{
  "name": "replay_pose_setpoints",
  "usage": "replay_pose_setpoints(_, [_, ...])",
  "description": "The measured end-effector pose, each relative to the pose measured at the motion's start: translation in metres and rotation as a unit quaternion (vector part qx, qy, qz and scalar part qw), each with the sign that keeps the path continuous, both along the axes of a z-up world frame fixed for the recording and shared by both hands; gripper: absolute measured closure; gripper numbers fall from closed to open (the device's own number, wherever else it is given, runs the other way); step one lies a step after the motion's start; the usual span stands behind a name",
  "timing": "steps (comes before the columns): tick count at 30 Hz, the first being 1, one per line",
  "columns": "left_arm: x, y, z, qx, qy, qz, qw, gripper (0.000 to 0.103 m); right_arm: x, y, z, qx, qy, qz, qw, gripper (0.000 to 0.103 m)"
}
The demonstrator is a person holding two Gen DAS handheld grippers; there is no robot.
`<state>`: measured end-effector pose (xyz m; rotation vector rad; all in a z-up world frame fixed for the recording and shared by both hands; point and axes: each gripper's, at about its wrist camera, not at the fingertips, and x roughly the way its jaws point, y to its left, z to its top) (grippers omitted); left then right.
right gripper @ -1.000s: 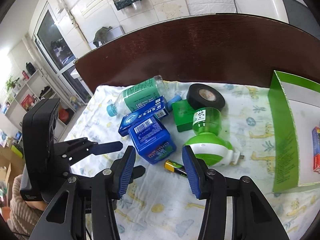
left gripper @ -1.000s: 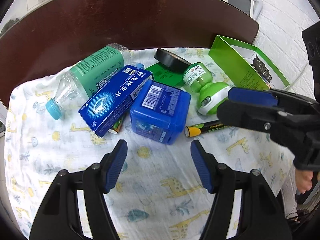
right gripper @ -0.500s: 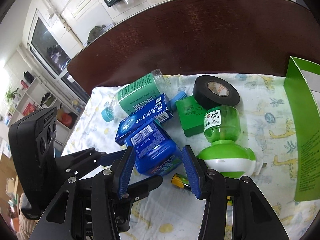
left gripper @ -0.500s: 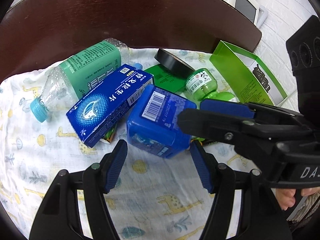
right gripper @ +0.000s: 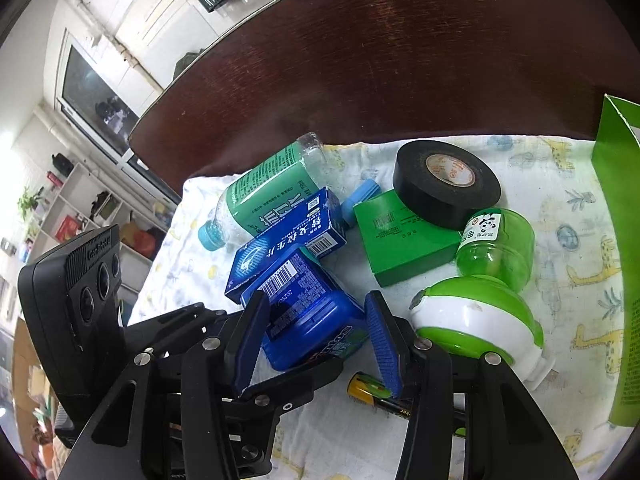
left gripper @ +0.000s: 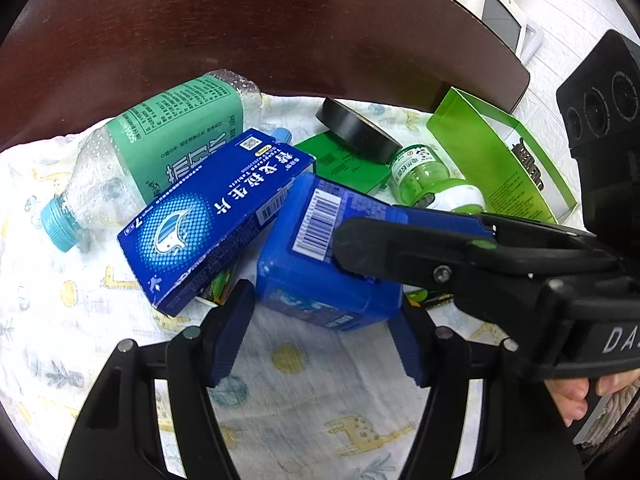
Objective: Organize rigid objects
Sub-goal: 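Close the right gripper on the blue square container and lift it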
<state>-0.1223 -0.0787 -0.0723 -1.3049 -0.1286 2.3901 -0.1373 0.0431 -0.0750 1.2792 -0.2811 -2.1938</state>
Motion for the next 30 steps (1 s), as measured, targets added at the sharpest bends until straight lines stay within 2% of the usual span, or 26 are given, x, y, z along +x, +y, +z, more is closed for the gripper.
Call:
replay_pose_setpoints(4, [0.002,0.006,0.004,-0.021,0.006,-0.002,0.9998,0.039,0.010,-0.007,0.008,0.029,0.024,0.016,0.999,0.052])
replay_pose_setpoints(7, [0.005,0.003,0.009,-0.019,0.012,0.001,0.9998,0.039,0.018,-0.010,0.017,0.041,0.047,0.025,0.998,0.052])
replay_pose_setpoints(17, [0.020,0.016,0.038,-0.029,0.045,-0.010,0.9985,0.039,0.035,0.012,0.043,0.010,0.071,0.010,0.997,0.052])
replay_pose_setpoints(30, [0.029,0.090,0.064,-0.058,0.069,-0.063,0.9939,0.039,0.062,0.083,0.065,-0.019,0.099,-0.034,0.994,0.052])
